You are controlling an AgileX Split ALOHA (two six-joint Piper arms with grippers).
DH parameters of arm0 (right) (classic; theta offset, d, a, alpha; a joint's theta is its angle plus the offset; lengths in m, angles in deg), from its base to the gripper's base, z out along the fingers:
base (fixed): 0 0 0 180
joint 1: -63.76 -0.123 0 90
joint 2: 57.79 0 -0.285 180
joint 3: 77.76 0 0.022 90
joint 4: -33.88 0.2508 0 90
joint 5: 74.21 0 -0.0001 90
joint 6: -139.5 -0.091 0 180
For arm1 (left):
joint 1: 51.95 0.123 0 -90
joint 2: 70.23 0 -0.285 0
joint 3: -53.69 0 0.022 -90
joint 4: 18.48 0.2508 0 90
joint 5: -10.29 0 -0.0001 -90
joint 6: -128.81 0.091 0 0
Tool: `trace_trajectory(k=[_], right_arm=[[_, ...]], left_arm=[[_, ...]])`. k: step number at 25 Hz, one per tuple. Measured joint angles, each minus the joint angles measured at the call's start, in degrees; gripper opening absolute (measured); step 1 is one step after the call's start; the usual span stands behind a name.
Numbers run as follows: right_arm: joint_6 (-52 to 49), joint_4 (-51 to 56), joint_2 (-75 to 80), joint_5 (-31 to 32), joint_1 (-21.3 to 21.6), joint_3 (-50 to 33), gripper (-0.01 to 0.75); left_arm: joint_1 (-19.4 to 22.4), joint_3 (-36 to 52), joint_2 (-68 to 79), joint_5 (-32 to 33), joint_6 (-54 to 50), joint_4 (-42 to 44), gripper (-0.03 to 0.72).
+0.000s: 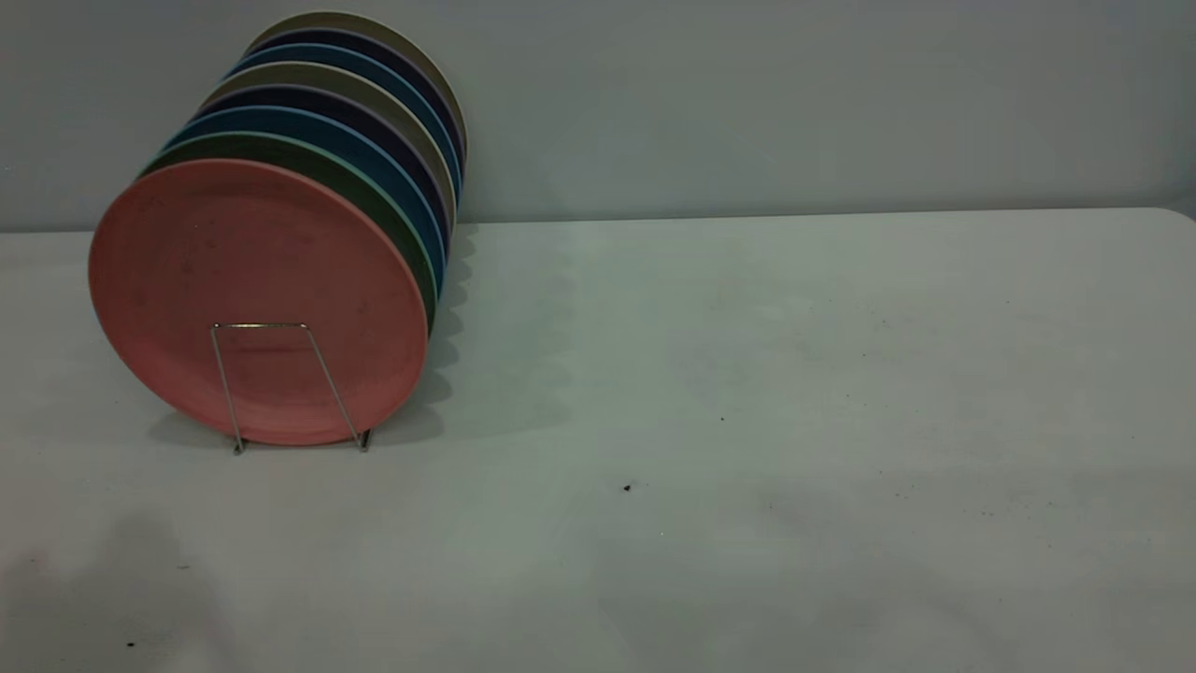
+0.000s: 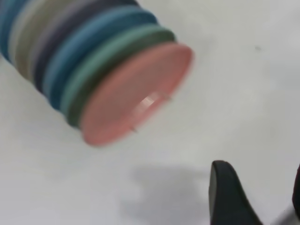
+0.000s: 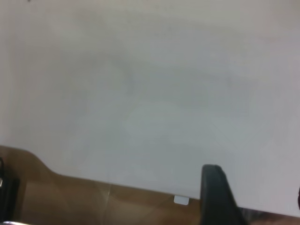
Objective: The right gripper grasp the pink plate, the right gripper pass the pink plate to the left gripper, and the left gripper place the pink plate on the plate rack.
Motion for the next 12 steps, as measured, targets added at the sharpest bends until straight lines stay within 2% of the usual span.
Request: trace_trajectory(k=[2,7,12], right_arm=[[-0.63,-0.42,-0.4,-0.19,-1.51,0.0,0.428],[-1.24,-0.91,-5.99,-0.3,-4.34,0.0,0.428],[-2.08,-1.41,-13.62,-0.3,-4.33,0.0,0.428]], left_arm=[[0.0,0.0,-1.0,2.95,-6.67,-0.38,0.379],[0.0,1.14,-1.29,5.73,-21.7,-2.6,0.379],[0.0,1.12,-3.23,6.23,-25.89,-2.43,0.379]])
